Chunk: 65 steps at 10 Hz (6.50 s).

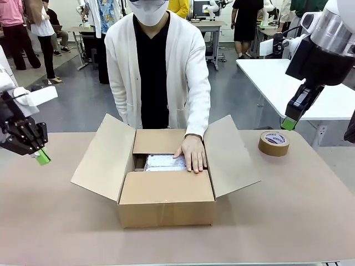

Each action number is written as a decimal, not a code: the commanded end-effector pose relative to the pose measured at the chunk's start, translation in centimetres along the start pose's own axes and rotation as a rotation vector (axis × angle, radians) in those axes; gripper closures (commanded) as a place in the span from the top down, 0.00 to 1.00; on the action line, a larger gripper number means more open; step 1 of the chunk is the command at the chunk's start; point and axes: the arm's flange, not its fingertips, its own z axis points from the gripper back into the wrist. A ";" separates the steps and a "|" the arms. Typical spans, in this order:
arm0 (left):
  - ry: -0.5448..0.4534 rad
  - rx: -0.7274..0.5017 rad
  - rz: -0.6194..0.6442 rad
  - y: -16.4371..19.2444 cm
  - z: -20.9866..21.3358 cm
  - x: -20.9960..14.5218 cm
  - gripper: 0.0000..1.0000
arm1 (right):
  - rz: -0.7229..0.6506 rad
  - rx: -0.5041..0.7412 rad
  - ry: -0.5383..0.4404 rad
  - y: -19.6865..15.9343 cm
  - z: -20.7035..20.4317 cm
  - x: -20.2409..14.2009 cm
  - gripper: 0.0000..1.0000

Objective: Wrap the clocks to prevent damage.
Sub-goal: Push the right (or left) flap of the Package Box to close it, then push the left (or right) flap of the Package Box to close it.

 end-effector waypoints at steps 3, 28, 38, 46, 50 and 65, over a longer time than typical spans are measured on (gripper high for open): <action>-0.012 -0.006 -0.025 -0.5 0.4 0.2 0.00 | -0.019 0.002 0.008 0.2 0.0 0.2 0.01; -0.628 0.070 -0.271 10.1 -13.0 5.8 0.00 | -0.019 0.002 0.008 0.2 0.0 0.2 0.01; -0.380 0.130 -0.195 13.0 -17.3 7.5 0.00 | -0.019 0.002 0.008 0.2 0.0 0.2 0.01; -0.429 0.147 -0.209 12.1 -14.0 8.3 0.00 | -0.019 0.002 0.008 0.2 0.0 0.2 0.01; -0.429 0.147 -0.209 12.1 -14.0 8.3 0.00 | -0.019 0.002 0.008 0.2 0.0 0.2 0.01; -0.429 0.147 -0.209 12.1 -14.0 8.3 0.00 | 0.832 0.350 -0.216 -9.0 -3.9 -3.0 0.01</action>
